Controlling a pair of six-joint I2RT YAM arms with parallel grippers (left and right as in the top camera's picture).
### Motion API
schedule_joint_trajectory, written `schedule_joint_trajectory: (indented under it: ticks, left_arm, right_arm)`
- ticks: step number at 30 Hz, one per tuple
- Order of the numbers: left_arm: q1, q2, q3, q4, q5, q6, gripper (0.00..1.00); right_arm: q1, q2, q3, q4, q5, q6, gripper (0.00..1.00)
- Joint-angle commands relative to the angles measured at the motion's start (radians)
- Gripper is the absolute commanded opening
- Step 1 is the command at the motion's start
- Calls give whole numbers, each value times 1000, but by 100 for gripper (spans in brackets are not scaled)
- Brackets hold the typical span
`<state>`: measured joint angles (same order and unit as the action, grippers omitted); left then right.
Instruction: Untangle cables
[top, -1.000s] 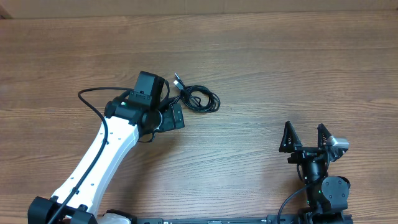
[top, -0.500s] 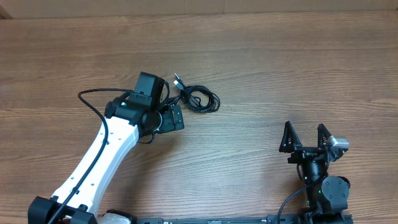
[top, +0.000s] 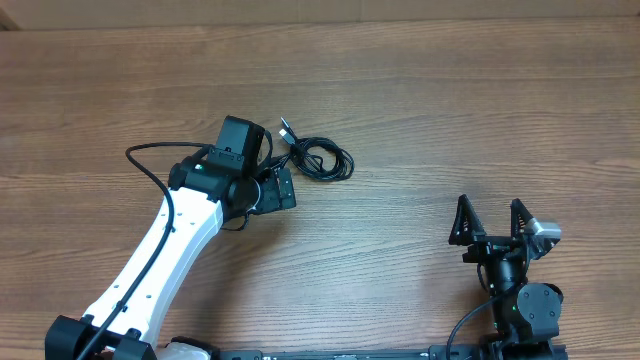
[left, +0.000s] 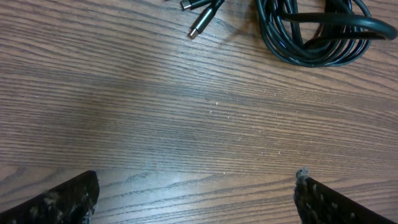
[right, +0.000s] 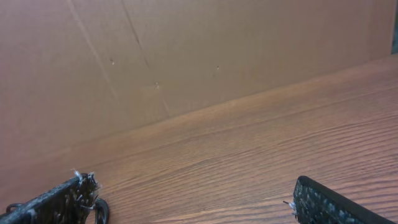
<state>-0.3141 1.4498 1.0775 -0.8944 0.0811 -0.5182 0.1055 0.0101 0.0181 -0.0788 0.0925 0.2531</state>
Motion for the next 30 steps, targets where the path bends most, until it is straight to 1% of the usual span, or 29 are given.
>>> schedule_joint_trajectory:
  ticks: [1, 30]
  left_arm:
    - [-1, 3, -11, -1, -3, -10, 100]
    - [-2, 3, -11, -6, -2, -29, 100]
  right_arm:
    - [4, -7, -10, 4, -2, -8, 100]
    - [4, -7, -10, 4, -2, -8, 100]
